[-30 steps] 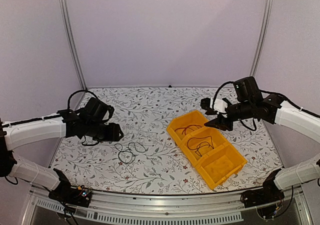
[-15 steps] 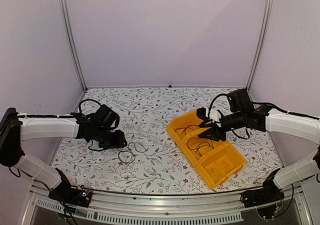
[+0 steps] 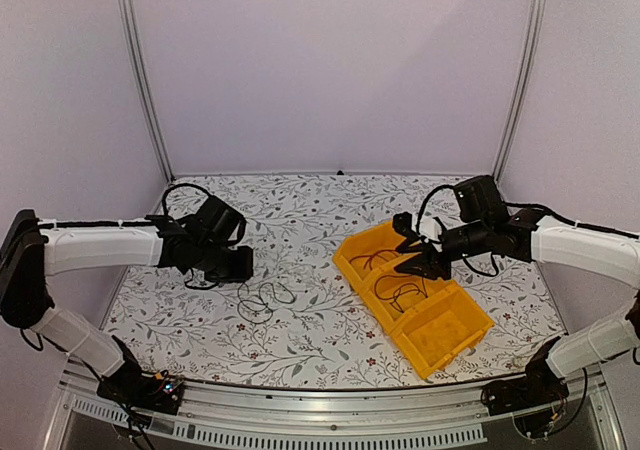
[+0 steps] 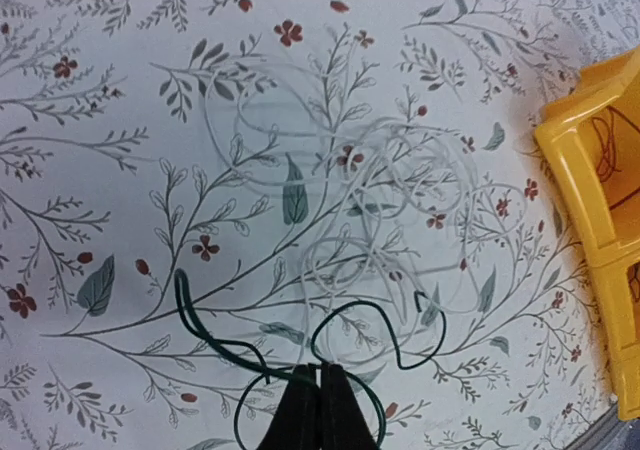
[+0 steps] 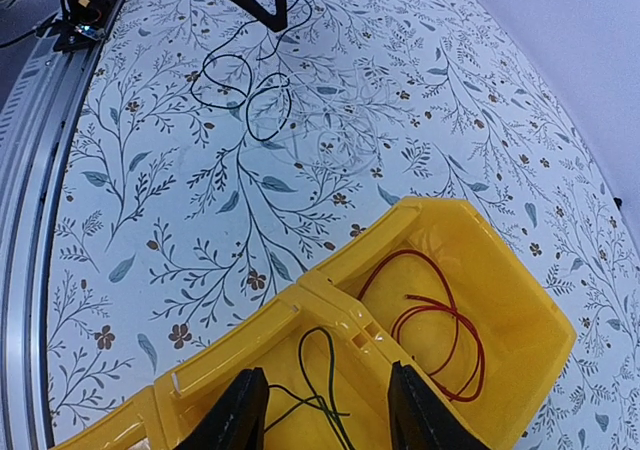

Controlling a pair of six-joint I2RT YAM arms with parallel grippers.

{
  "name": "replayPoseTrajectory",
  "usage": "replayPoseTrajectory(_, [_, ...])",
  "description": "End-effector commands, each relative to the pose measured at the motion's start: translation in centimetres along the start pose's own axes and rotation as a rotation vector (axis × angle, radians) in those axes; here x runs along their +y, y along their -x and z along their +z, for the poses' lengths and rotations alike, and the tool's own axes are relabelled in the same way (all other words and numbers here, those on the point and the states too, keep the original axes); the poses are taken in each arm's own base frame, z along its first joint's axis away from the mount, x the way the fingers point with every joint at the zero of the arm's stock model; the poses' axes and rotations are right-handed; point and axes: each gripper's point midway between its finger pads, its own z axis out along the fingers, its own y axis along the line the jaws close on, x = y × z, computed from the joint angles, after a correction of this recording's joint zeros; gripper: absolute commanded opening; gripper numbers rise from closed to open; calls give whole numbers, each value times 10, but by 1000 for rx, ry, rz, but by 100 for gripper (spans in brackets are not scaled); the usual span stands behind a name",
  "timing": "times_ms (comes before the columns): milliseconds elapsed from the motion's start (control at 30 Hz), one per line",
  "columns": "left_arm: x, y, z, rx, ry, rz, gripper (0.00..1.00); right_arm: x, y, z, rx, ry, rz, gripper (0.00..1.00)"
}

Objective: Untangle the cables

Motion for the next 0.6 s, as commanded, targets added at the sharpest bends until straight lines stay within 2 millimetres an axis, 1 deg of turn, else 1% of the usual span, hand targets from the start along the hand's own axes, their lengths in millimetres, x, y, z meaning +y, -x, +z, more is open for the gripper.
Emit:
replayPoseTrajectory(0, [-41, 65, -70, -236, -112, 120, 0, -10, 48, -12, -87, 21, -13, 45])
replayPoseTrajectory(67, [-61, 82, -99, -299, -191, 188, 0, -16, 75, -20, -124, 42, -18, 45])
replayPoseTrajectory(167, [-89, 99, -138, -381, -311, 298, 0, -28, 115, -30, -182, 60, -24, 45])
replayPoseTrajectory(200, [-98, 102, -149, -403, -348, 337, 0, -33, 125, -29, -195, 65, -21, 45])
replayPoseTrajectory(267, [-114, 108, -170, -437, -418, 392, 0, -42, 153, -35, -245, 69, -11, 47])
replayPoseTrajectory(300, [-123, 108, -179, -453, -458, 424, 0, -44, 166, -38, -271, 76, -8, 48])
replayPoseTrajectory(367, [-140, 105, -197, -482, -545, 488, 0, -47, 186, -35, -302, 102, 3, 51])
replayPoseTrajectory(400, [-147, 102, -205, -496, -587, 519, 0, -45, 197, -35, -317, 111, -6, 52])
replayPoseTrajectory(433, [-153, 99, -211, -508, -621, 547, 0, -45, 204, -30, -321, 117, -14, 54])
replayPoseTrajectory(533, [-165, 88, -221, -508, -702, 604, 0, -40, 225, -22, -350, 137, -35, 58])
replayPoseTrajectory(567, [-169, 83, -223, -497, -734, 624, 0, -37, 227, -15, -349, 160, -27, 59])
